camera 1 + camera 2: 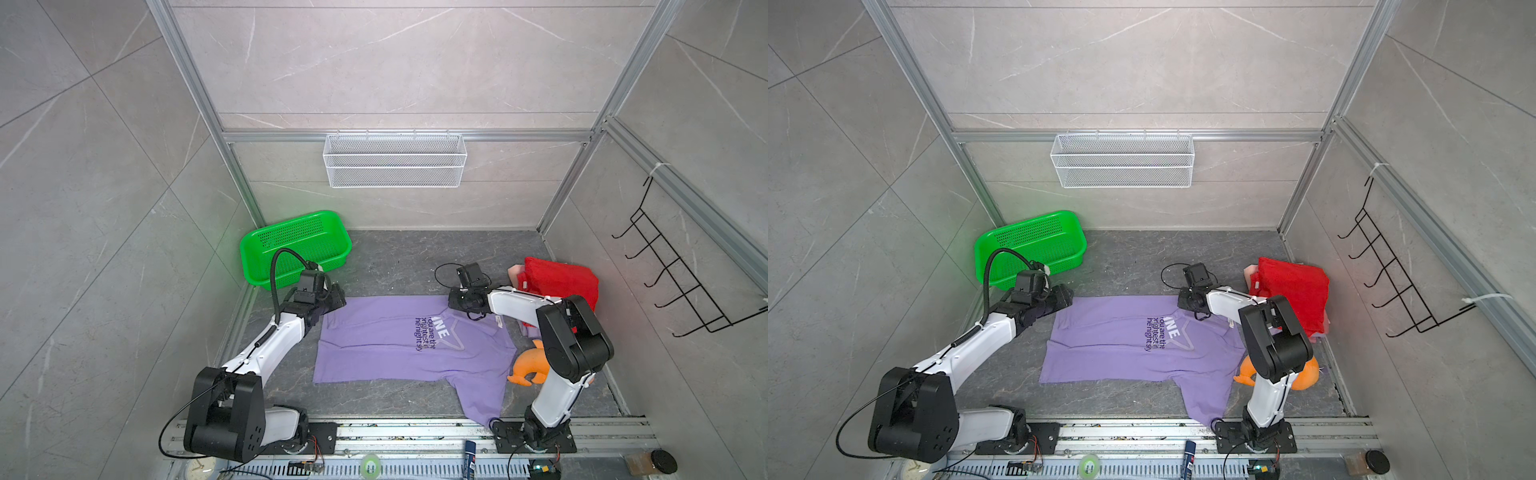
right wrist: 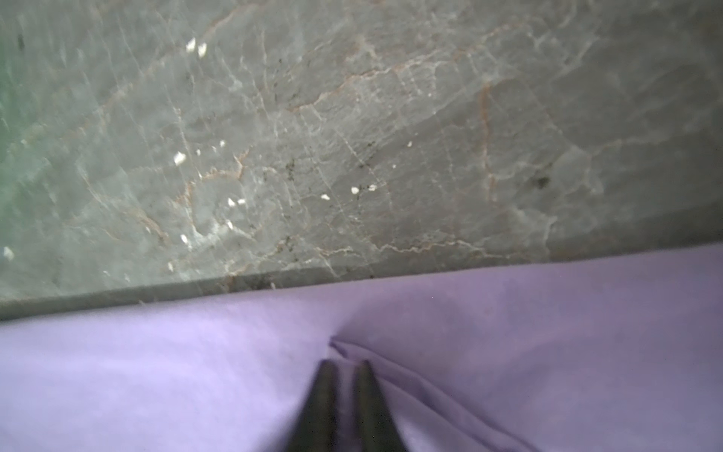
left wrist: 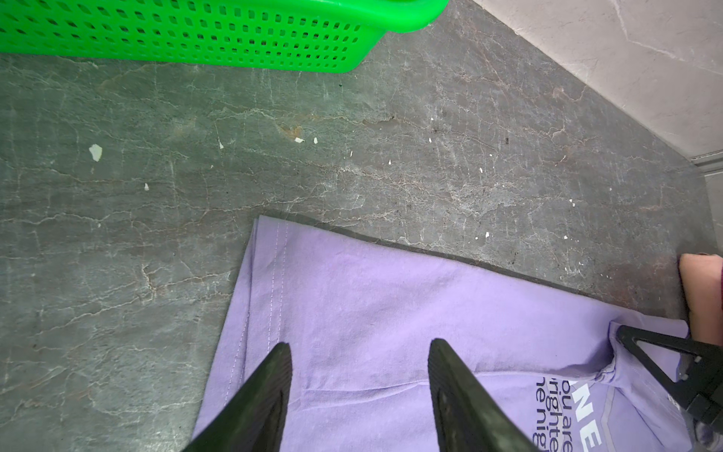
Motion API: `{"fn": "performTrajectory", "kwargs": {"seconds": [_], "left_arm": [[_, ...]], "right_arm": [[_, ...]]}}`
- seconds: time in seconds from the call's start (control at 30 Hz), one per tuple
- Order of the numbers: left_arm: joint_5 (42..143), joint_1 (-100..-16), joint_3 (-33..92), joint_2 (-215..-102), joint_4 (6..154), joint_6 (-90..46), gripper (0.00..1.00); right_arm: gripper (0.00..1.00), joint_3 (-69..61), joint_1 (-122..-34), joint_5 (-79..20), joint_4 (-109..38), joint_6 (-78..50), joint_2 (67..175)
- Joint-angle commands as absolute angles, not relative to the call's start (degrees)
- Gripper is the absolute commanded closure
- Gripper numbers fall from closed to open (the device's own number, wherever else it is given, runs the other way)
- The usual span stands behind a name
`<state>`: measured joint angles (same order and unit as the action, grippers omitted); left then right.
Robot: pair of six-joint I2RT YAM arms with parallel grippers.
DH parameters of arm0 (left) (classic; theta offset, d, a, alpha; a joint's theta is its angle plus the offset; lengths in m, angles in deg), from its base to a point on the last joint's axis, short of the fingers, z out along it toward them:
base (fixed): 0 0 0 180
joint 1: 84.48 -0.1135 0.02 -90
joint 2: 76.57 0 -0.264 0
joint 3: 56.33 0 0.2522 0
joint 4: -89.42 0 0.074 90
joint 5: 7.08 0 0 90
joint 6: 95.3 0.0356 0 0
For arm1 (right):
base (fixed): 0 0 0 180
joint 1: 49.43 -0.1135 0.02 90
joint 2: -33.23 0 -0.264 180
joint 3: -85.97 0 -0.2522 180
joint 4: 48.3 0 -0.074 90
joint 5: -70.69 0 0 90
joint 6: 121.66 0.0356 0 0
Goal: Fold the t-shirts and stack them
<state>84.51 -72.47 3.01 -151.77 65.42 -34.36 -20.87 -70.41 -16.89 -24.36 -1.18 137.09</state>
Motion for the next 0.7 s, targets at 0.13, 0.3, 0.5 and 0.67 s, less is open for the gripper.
{"fn": "performTrajectory", "kwargs": {"seconds": [0.13, 0.3, 0.5, 0.67], "left_arm": [[83.3, -72.2, 1.9, -148.6, 65.3, -35.0, 0.41], [83.2, -72.2, 1.1, -147.9, 65.3, -35.3, 0.41], [82.8, -72.2, -0.6, -147.7, 66.1, -35.7, 0.41], [83.2, -72.2, -1.0, -148.9, 66.3, -35.7, 0.41]], "right_arm": [[1.00, -22.0, -72.5, -13.2, -19.7, 0.3, 131.6], [1.00, -25.1, -75.8, -9.9, -13.8, 6.4, 122.9], [0.71, -33.6, -87.1, -4.4, -13.1, 19.2, 115.7], [0.46, -31.7, -92.6, 2.3, -8.8, 21.1, 112.2]]}}
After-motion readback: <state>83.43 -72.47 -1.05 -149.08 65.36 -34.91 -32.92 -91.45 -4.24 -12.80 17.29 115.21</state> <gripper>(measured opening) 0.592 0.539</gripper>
